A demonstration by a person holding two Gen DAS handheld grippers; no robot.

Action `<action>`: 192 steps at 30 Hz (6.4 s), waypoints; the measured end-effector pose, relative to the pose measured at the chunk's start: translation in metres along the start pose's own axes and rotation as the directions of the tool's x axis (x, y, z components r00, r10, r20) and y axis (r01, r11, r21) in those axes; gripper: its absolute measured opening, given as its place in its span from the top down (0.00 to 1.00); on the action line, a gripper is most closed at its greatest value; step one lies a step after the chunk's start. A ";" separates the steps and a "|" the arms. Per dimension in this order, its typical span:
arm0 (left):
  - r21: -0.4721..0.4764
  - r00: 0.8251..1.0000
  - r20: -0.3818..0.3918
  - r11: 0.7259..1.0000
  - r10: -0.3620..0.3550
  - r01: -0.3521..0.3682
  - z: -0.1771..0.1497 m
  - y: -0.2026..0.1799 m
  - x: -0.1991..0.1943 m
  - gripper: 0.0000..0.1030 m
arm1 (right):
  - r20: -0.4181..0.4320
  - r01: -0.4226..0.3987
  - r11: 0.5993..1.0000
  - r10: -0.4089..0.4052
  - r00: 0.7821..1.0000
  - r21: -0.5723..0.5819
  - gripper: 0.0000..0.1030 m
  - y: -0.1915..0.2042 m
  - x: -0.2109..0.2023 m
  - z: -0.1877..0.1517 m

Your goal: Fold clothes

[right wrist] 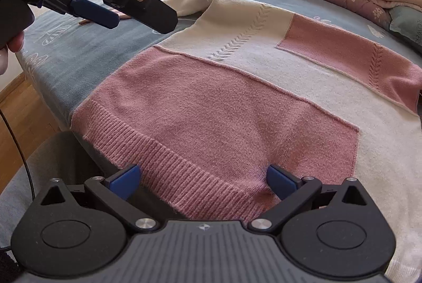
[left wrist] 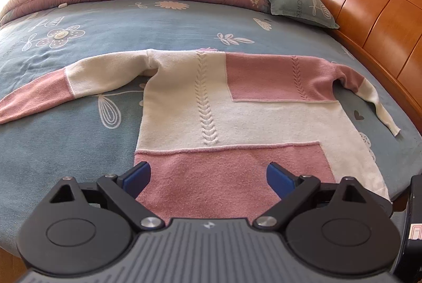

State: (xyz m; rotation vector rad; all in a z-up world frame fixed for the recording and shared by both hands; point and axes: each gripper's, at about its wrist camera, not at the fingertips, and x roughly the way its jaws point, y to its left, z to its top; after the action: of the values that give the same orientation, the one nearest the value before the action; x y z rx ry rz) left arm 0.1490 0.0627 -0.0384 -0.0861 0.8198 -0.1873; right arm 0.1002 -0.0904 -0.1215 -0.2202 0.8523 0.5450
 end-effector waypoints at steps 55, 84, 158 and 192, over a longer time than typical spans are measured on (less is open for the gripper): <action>-0.146 0.970 -0.117 0.970 -0.212 0.195 -0.001 0.027 0.083 0.01 | 0.092 0.109 0.922 -0.154 0.984 0.372 0.00 -0.248 0.038 0.056; 0.081 0.962 -0.121 0.963 -0.246 0.256 0.042 0.044 0.086 0.03 | 0.027 0.209 0.936 -0.226 0.974 0.282 0.00 -0.159 0.008 0.001; 0.042 0.965 -0.244 0.993 -0.097 0.111 0.010 -0.072 0.111 0.01 | 0.040 0.422 0.748 -0.512 0.858 0.511 0.00 -0.396 -0.015 -0.024; 0.084 0.980 -0.089 0.979 -0.180 0.187 0.108 -0.030 0.116 0.01 | 0.236 0.018 0.901 -0.133 0.963 0.434 0.00 -0.398 -0.055 0.071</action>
State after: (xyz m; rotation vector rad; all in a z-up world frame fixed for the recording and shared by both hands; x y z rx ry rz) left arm 0.3018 0.0101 -0.0439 -0.0677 0.8829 -0.4049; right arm 0.3316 -0.4172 -0.0452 0.2199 0.6820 0.2918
